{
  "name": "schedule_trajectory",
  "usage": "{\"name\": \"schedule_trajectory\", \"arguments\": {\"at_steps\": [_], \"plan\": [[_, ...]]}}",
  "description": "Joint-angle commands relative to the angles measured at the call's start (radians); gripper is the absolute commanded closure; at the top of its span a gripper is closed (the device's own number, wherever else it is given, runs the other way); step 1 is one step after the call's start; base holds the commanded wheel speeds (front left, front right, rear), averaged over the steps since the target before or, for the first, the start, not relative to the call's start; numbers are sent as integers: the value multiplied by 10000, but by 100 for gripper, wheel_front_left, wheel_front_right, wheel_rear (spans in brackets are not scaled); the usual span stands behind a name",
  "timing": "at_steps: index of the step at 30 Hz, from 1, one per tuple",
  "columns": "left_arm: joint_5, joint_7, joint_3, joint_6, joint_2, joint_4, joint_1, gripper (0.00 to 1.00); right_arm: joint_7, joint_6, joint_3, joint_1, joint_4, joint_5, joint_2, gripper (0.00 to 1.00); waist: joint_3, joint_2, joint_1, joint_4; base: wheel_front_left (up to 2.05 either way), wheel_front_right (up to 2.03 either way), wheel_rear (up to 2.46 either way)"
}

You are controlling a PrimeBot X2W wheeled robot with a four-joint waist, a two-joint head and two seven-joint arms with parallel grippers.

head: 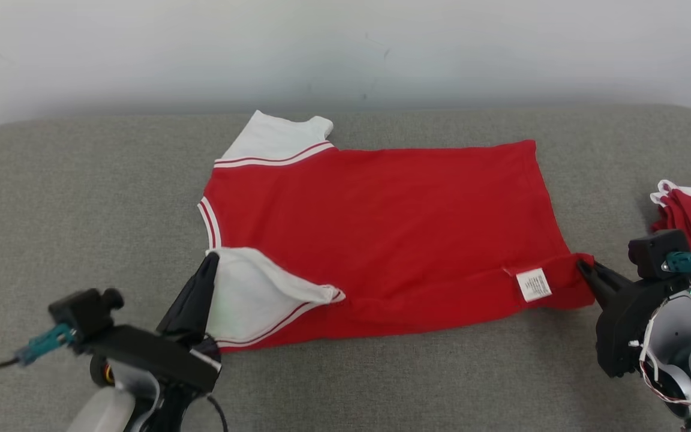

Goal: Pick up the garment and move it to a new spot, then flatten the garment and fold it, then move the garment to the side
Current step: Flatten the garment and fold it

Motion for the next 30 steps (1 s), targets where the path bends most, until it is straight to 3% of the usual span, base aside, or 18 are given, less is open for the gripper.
{"name": "schedule_trajectory", "arguments": {"at_steps": [1, 11, 21, 30], "plan": [[262, -13, -91, 7, -82, 164, -321, 100, -129, 9, -37, -167, 114, -132, 122, 100, 192, -1, -1, -54, 0, 0, 0], [1230, -471, -257, -6, -380, 1503, -2282, 100, -1082, 9, 32, -1026, 817, -951, 721, 100, 915, -1, -1, -222, 0, 0, 0], [1618, -514, -457, 115, -397, 2392, -2984, 100, -1853, 9, -511, -1325, 1120, -1567, 1078, 100, 1142, -1, -1, -323, 0, 0, 0], [1893, -581, -646, 100, -589, 3034, -3472, 100, -1835, 9, -742, -1568, 1599, -1938, 1337, 100, 1258, -1, -1, -342, 0, 0, 0]]}}
